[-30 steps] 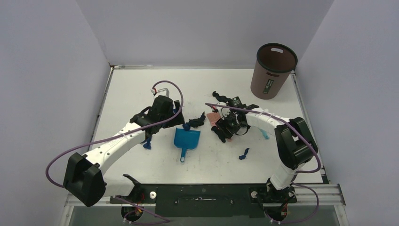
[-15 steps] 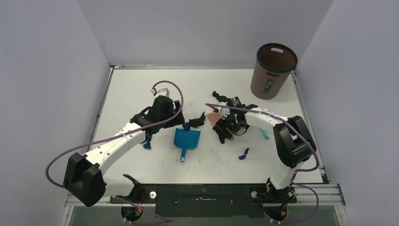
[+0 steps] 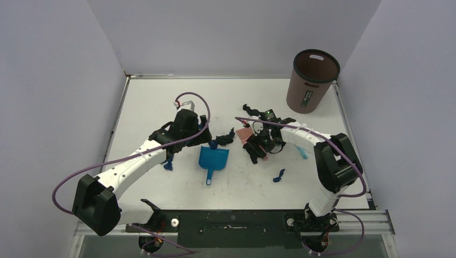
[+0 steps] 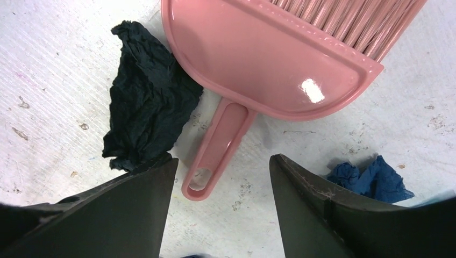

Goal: Sweep away the paper scraps from the table

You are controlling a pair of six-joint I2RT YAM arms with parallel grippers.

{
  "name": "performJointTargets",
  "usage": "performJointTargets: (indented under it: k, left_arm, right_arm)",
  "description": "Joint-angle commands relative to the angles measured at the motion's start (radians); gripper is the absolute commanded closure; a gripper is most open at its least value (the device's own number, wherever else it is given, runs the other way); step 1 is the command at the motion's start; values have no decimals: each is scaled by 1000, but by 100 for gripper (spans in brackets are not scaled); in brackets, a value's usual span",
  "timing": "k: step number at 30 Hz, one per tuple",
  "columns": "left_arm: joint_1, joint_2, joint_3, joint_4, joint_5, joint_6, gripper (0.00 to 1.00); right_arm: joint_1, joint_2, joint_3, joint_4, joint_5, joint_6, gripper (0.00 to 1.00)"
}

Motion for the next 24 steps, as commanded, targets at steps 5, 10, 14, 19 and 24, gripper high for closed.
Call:
performJointTargets:
  k: [5,10,14,19,24]
  left_arm:
    - [3,-35,28,42,8,7,19]
    - [3,-42,16,44,11,5,19]
    - [3,-41,8,50,13,4,19]
    - [4,-36,4,61,22,1,19]
    - [3,-25,-16,81,30,-12,19]
  right_arm:
    - [-1,8,52,4,49,4,46]
    - [-3,31,76,-12,59,15,49]
    - [-2,27,54,-14,54,10,48]
    - [-3,30,22,-15,54,0,48]
    - [-4,35,3,15,72,5,50]
